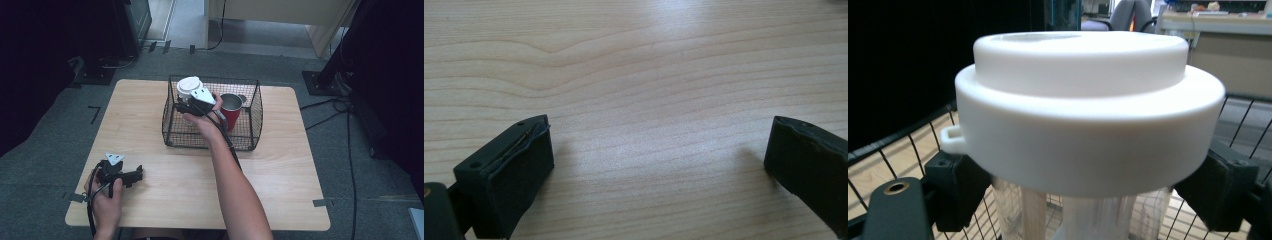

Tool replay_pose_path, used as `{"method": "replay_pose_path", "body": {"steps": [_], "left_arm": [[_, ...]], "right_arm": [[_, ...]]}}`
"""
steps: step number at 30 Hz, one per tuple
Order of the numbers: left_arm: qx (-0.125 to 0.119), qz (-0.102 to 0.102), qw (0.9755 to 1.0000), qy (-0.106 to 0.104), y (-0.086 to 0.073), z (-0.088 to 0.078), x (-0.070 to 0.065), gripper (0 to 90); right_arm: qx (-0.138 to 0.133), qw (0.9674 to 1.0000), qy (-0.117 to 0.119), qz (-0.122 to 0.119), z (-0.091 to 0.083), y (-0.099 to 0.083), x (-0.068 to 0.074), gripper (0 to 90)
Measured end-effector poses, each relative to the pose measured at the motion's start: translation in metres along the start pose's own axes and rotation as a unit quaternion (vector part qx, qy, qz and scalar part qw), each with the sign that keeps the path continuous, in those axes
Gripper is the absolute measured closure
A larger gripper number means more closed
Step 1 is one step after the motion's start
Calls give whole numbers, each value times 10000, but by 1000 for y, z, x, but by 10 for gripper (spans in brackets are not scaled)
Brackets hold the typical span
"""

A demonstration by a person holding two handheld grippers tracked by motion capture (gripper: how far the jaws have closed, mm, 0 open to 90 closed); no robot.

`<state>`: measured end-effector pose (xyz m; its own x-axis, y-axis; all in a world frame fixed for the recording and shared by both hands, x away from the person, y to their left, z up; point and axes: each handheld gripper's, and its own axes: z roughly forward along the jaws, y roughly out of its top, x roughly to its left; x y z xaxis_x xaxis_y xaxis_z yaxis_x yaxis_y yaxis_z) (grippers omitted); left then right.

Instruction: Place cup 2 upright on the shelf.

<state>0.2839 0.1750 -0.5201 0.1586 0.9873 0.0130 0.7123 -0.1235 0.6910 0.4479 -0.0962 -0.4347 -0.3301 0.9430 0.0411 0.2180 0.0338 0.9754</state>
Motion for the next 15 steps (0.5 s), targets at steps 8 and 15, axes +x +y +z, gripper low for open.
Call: {"method": "replay_pose_path", "body": {"steps": [8, 15], "left_arm": [[-1, -4, 10000, 0, 0, 0, 0, 0], [0, 0, 10000, 0, 0, 0, 0, 0]], "right_arm": [[148, 9997, 97, -146, 2, -4, 0, 155], [391, 9990, 225, -74, -2, 0, -7, 150]]}}
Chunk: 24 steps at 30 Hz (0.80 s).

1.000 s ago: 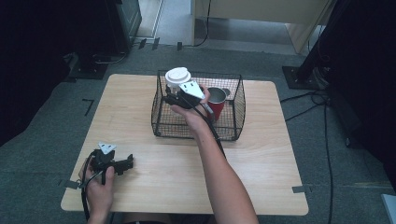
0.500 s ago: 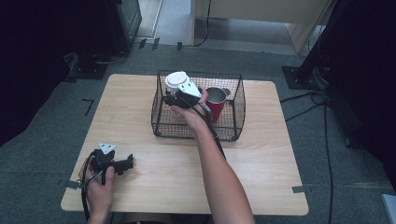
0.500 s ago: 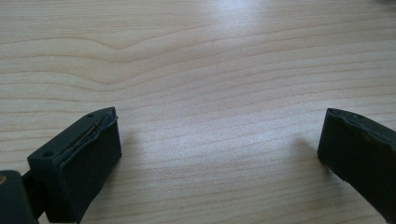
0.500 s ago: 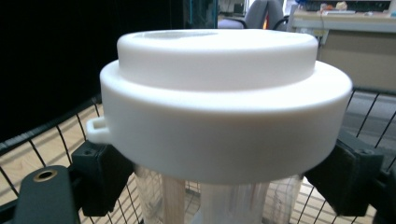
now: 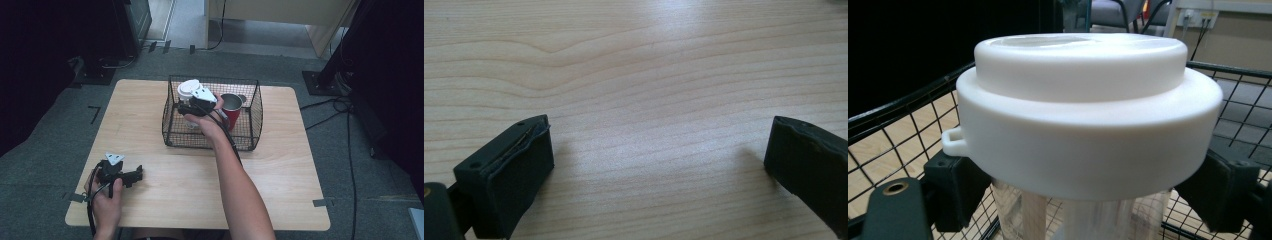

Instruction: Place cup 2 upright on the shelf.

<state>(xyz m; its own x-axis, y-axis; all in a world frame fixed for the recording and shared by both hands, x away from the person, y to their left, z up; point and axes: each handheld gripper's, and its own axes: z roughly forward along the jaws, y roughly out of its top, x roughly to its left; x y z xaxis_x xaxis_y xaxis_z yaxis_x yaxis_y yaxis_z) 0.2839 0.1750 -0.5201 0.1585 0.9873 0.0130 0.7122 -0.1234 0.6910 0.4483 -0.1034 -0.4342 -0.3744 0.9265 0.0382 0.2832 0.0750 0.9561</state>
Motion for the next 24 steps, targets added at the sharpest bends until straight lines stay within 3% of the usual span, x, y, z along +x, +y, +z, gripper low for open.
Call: {"method": "replay_pose_path", "body": {"steps": [6, 17, 24], "left_arm": [[8, 5, 10000, 1, 0, 0, 0, 0], [3, 0, 10000, 2, 0, 0, 0, 0], [8, 8, 10000, 1, 0, 0, 0, 0]], "right_arm": [[114, 9995, 245, -134, -4, 1, -3, 137], [92, 9982, 181, -571, -9, 1, -4, 62], [76, 9958, 352, -840, -14, 0, -7, 51]]}}
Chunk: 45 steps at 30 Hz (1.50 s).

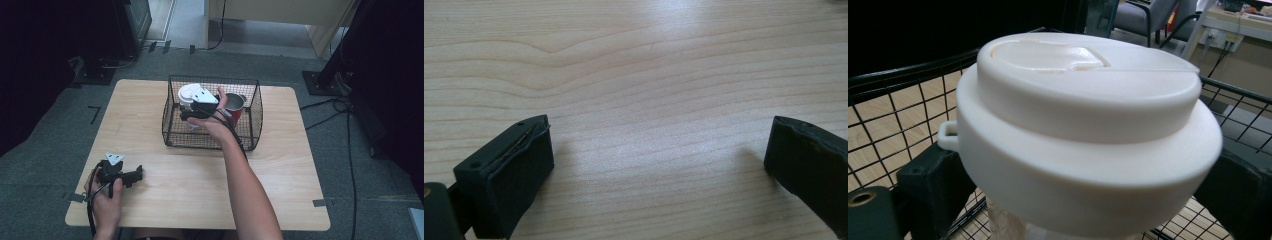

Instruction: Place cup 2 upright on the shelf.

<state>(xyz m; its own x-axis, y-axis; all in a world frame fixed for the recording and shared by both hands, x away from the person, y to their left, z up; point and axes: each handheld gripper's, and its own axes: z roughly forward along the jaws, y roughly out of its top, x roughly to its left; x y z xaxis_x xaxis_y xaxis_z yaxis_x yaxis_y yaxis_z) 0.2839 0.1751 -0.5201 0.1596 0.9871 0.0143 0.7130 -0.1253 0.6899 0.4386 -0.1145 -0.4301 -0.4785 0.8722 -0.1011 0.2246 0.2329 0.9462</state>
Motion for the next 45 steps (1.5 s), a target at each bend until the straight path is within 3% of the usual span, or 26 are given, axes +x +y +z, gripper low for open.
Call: {"method": "replay_pose_path", "body": {"steps": [18, 33, 45], "left_arm": [[0, -3, 10000, 1, 0, 0, 0, 0], [-2, -1, 10000, 5, 0, 0, 0, 0], [-1, 3, 10000, 6, 0, 0, 0, 0]], "right_arm": [[-44, 9984, 344, -443, -17, 0, -18, 33], [-60, 9968, 343, -725, -30, -3, -32, 22], [-253, 9967, 326, -695, -48, 4, -42, 22]]}}
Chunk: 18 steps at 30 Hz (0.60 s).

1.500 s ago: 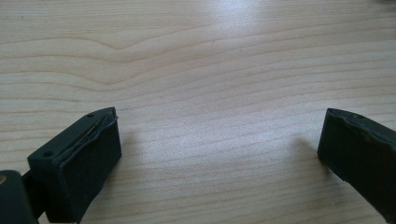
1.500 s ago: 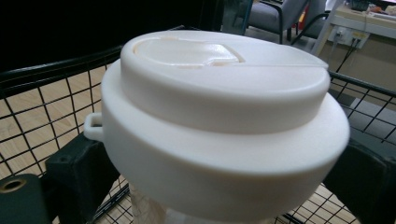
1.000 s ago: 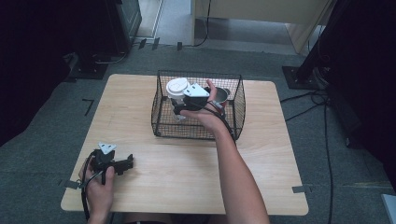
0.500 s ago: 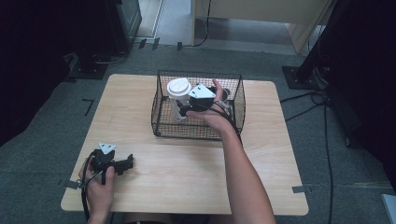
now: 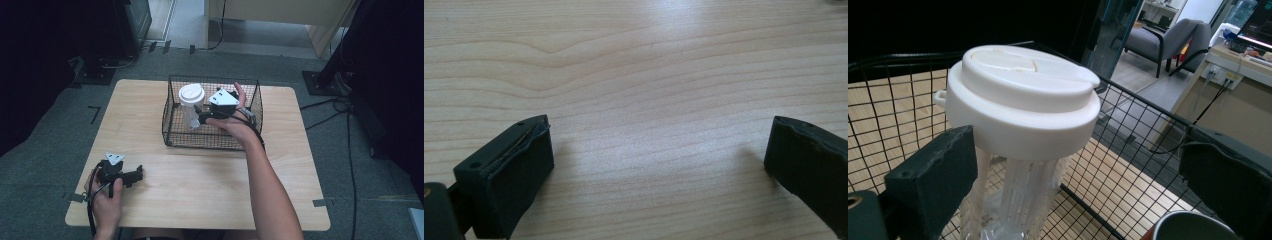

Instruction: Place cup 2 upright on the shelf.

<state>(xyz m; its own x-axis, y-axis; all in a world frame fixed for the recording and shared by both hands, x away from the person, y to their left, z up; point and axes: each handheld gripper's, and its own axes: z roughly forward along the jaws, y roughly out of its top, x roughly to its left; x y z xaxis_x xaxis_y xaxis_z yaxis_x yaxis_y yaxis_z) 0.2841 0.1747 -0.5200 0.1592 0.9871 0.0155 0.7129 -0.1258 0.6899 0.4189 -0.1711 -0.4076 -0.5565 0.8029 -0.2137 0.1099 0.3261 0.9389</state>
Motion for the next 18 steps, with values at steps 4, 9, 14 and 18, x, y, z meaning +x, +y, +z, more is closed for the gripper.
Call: {"method": "replay_pose_path", "body": {"steps": [4, 9, 14, 18], "left_arm": [[-2, -1, 10000, -1, 0, 0, 0, 0], [-5, -13, 10000, -1, 0, 0, 0, 0], [-7, -13, 10000, -1, 0, 0, 0, 0], [-7, -3, 10000, 3, 0, 0, 0, 0]], "right_arm": [[-116, 9999, -19, 55, -9, 2, -2, 22], [-216, 9997, -97, 75, -24, 2, -6, 22], [-327, 9992, -153, 171, -41, 2, -11, 22], [-367, 9990, -203, 183, -54, 1, -14, 22]]}}
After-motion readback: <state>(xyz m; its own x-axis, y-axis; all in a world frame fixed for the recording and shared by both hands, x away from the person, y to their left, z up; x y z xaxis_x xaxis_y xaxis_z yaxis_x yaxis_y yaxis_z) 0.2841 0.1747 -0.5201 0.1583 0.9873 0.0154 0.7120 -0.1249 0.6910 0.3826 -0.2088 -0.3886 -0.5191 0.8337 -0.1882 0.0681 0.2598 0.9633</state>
